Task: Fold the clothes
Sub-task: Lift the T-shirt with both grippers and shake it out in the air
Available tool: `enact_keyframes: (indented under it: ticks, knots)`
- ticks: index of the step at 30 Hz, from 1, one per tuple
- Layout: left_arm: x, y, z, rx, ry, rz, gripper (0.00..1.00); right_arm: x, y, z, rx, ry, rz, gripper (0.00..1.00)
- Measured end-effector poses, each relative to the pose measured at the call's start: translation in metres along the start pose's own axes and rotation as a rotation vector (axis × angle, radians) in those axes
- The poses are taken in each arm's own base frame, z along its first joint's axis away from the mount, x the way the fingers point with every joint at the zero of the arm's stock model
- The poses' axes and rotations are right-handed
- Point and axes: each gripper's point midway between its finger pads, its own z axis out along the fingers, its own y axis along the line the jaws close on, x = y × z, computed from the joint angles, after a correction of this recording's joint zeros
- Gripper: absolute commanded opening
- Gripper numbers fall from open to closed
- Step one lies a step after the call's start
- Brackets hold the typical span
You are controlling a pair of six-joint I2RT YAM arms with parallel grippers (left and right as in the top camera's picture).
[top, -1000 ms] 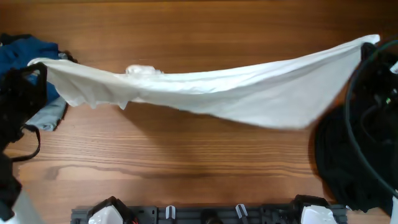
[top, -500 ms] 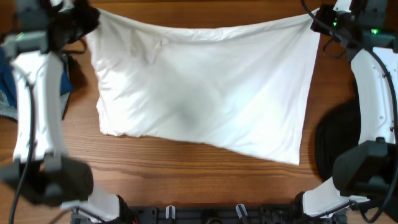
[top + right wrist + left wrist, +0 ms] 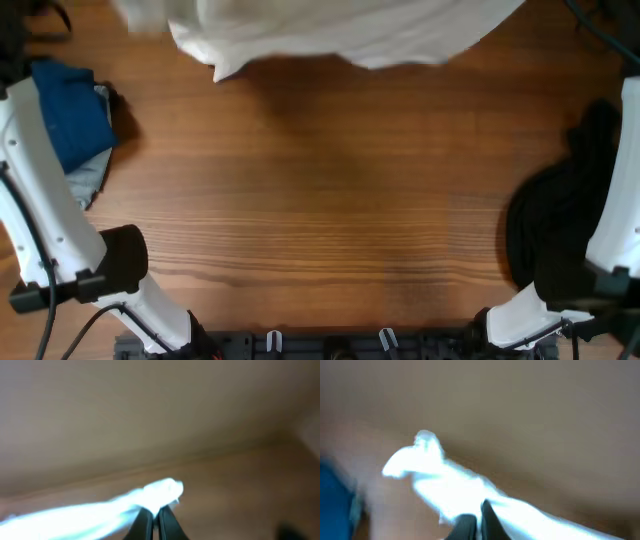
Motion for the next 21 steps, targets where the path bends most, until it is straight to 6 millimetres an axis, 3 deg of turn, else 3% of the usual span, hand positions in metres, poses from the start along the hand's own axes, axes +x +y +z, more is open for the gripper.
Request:
enact_keyframes:
  ticks: [1, 2, 3, 4, 5, 7, 9, 10, 14, 16, 19, 21]
  knots:
    - [0.034, 0.013, 0.014, -0.044, 0.138, -0.029, 0.04, 0.018, -0.004, 0.013, 0.017, 0.072, -0.001, 0.04]
    - [0.052, 0.020, 0.026, -0.067, 0.213, -0.044, 0.04, 0.034, -0.008, 0.023, 0.029, 0.137, -0.001, 0.04]
    - [0.076, 0.031, 0.044, -0.098, 0.309, -0.059, 0.04, 0.064, -0.014, 0.040, 0.052, 0.255, 0.003, 0.04]
    - [0.114, 0.047, 0.070, -0.144, 0.455, -0.081, 0.04, 0.100, -0.021, 0.060, 0.076, 0.395, 0.008, 0.04]
    - [0.145, 0.061, 0.091, -0.179, 0.566, -0.097, 0.04, 0.123, -0.024, 0.070, 0.088, 0.484, 0.011, 0.04]
    - [0.205, 0.085, 0.112, -0.247, 0.778, -0.125, 0.04, 0.180, -0.033, 0.083, 0.119, 0.711, 0.019, 0.04]
    - [0.235, 0.096, 0.116, -0.278, 0.880, -0.140, 0.04, 0.201, -0.036, 0.086, 0.130, 0.797, 0.021, 0.04]
    - [0.243, 0.099, 0.115, -0.286, 0.906, -0.144, 0.04, 0.201, -0.036, 0.087, 0.131, 0.796, 0.021, 0.04]
    - [0.231, 0.090, 0.118, -0.238, 0.854, -0.134, 0.04, 0.191, -0.034, 0.081, 0.126, 0.759, 0.020, 0.04]
    - [0.210, 0.077, 0.108, -0.192, 0.774, -0.115, 0.04, 0.163, -0.030, 0.072, 0.113, 0.650, 0.017, 0.04]
    - [0.161, 0.047, 0.065, -0.114, 0.591, -0.070, 0.04, 0.094, -0.018, 0.023, 0.080, 0.380, 0.018, 0.04]
    - [0.120, 0.021, 0.017, -0.051, 0.411, -0.022, 0.04, 0.049, -0.009, -0.036, 0.054, 0.186, 0.011, 0.04]
